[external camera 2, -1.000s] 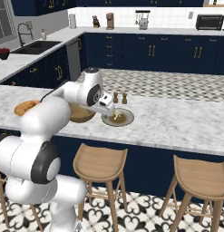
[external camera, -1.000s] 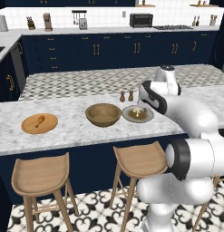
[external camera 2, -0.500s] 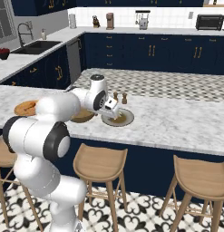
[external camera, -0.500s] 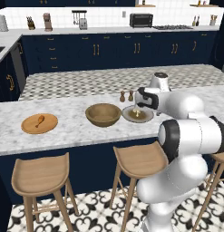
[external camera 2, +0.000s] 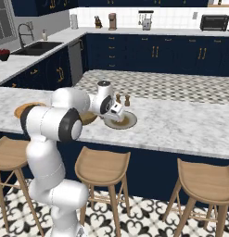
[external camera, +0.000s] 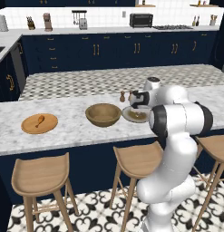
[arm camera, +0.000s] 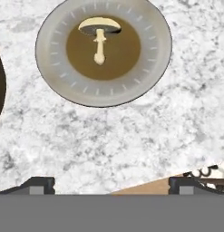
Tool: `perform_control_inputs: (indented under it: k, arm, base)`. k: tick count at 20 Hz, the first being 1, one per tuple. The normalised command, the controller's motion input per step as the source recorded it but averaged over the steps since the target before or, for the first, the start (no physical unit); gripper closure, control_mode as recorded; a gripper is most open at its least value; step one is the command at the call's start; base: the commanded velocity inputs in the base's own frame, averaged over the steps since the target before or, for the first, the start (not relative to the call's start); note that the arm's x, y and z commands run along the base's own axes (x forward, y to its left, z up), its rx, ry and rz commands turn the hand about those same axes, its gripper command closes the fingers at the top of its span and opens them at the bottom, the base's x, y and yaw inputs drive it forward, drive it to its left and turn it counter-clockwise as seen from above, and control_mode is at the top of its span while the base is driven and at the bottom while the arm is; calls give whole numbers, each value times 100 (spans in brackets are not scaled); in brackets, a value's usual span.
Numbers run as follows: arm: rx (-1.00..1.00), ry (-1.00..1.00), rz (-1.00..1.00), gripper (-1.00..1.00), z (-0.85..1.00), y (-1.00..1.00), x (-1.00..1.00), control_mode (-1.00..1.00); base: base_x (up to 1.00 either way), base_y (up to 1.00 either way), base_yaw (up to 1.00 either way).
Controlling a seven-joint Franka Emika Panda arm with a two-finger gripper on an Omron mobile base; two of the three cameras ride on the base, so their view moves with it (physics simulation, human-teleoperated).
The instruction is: Pick the chicken drumstick and mushroom from their plates and place them in the bowl. Then put the bowl in the fridge.
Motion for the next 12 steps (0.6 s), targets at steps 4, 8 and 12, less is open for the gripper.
perform_control_inputs:
  k: [4,8,12]
  arm:
    - [0,2,0,-100,-31,-4,64,-100]
    - [0,1,0,-100,-30,-14,45,-100]
    - [0,0,0,-100,-28,-15,43,-100]
  base:
    - [0,0,0]
    - [0,0,0]
    - [0,0,0]
